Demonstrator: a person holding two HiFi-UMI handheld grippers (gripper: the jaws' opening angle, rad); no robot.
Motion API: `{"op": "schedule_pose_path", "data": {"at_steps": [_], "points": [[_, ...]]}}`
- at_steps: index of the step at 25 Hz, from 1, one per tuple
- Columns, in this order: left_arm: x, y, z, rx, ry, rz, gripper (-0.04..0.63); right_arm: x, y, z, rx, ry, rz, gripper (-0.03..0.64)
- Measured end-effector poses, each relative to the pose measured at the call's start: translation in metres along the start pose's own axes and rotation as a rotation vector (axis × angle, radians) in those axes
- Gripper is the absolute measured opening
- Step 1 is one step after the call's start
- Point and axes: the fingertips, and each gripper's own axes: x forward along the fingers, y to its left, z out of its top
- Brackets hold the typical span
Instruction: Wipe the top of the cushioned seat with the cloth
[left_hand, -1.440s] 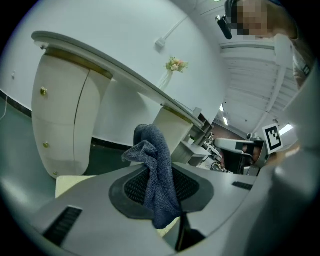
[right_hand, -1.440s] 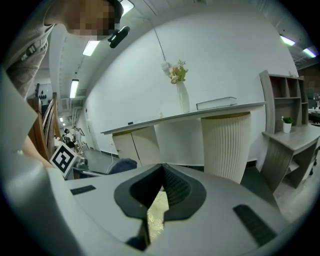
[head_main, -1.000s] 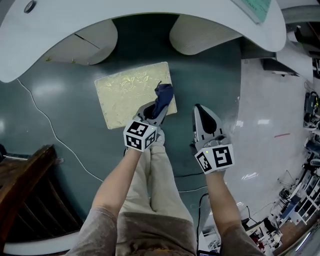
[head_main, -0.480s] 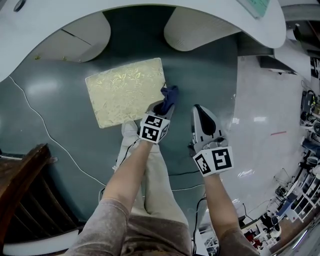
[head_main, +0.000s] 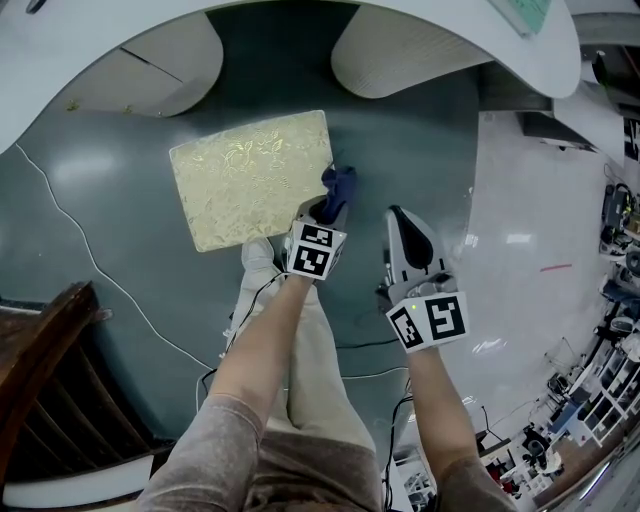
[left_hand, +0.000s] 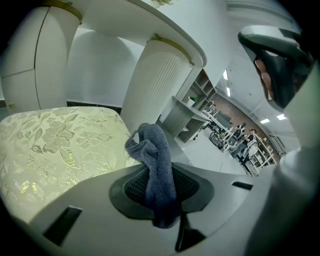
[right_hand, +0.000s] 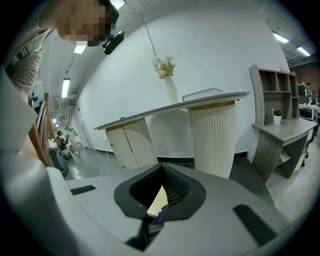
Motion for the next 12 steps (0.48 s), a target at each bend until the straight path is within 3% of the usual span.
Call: {"op": "schedule_pose_path", "data": {"at_steps": [12], "points": [[-0.012, 0.016, -0.002, 0.027, -0.005, 0.053, 0.098, 0.003, -0.001, -0.005, 0.008, 0.014, -0.007, 0.006]]}}
